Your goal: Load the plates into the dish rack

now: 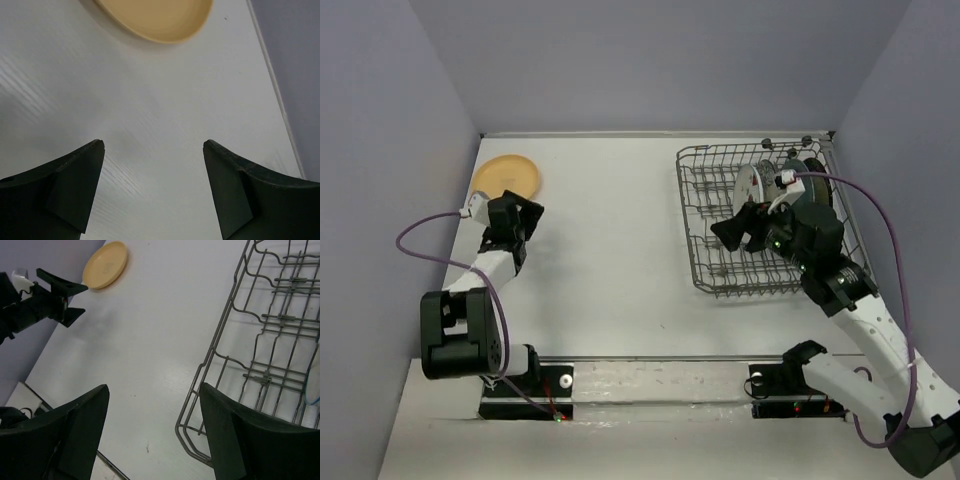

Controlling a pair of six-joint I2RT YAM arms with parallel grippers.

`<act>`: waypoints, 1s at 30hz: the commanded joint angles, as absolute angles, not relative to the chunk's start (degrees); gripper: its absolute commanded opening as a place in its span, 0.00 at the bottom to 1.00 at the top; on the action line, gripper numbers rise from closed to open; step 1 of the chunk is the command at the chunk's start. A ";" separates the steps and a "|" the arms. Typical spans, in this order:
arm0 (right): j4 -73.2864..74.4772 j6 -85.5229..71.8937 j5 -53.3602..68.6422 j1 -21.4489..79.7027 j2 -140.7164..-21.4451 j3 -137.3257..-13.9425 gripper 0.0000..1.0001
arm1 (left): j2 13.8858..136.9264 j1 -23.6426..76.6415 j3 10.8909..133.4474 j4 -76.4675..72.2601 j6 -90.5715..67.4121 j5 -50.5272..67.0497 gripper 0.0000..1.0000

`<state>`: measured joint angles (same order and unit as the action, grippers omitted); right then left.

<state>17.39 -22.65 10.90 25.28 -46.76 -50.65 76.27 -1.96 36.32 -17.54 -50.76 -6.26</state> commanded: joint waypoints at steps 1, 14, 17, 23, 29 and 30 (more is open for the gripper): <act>13.27 -24.43 17.48 26.02 -43.77 -49.57 0.78 | 82.43 -8.25 43.06 -20.13 -51.33 -13.35 0.90; 12.31 -23.73 21.10 27.07 -44.21 -46.85 0.78 | 107.82 -13.45 67.58 -9.94 -46.76 -13.09 0.85; 11.78 -23.91 21.18 27.07 -44.73 -47.02 0.78 | 110.21 -13.45 69.43 -9.23 -47.11 -13.18 0.81; 10.99 -24.52 21.27 27.07 -45.88 -47.20 0.78 | 112.23 -13.53 69.52 -10.02 -47.99 -12.75 0.45; 11.07 -25.40 20.66 27.59 -45.53 -47.28 0.78 | 111.46 -13.45 69.09 -11.06 -47.64 -9.59 0.06; 10.99 -25.49 20.57 27.60 -45.61 -47.46 0.78 | 110.58 -13.36 68.39 -11.68 -47.29 -9.06 0.06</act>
<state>14.46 -24.69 20.14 26.74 -46.17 -46.74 112.73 -13.39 68.27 -10.46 -48.49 -10.28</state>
